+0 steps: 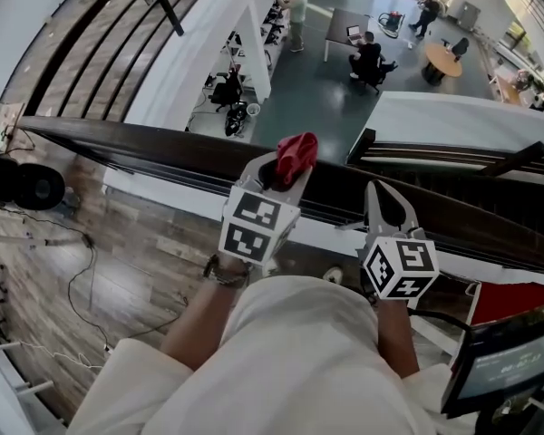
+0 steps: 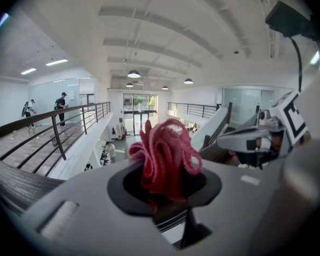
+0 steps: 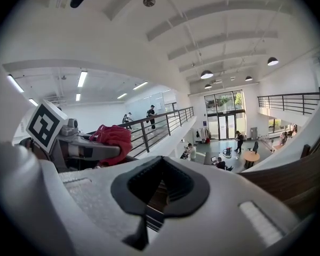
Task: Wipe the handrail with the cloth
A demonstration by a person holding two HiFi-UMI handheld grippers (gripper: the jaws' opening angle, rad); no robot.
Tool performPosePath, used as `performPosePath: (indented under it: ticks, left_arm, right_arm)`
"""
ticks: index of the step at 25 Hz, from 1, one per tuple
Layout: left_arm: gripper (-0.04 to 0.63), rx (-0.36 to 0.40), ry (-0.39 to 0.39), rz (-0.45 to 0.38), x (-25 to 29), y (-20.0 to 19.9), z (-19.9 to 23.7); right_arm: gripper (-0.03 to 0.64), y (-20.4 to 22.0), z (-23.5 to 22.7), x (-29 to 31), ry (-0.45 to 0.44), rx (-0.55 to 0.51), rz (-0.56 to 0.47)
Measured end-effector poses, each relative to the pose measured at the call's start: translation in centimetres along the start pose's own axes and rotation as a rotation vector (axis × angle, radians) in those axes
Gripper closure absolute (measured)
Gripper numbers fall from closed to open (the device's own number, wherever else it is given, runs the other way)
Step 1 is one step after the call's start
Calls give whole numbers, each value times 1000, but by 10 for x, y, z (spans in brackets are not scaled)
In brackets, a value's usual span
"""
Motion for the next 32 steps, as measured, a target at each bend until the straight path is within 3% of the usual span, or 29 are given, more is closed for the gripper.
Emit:
performPosePath:
  ticks: [11, 32]
  left_arm:
    - [469, 0, 48, 41, 12, -4, -17]
    - [466, 19, 57, -36, -15, 25, -15]
  right_arm:
    - [614, -2, 4, 5, -12, -22, -19]
    - [614, 1, 6, 6, -17, -22, -9]
Point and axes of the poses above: the fingertips, and each gripper's own axes: x forward along the fingers, z to its left, y out of its underside, the point moved 7 cm from there along -x, backward along the fingers, and after that the axes turned 15 degrees about -x, right-handed, at the moved point
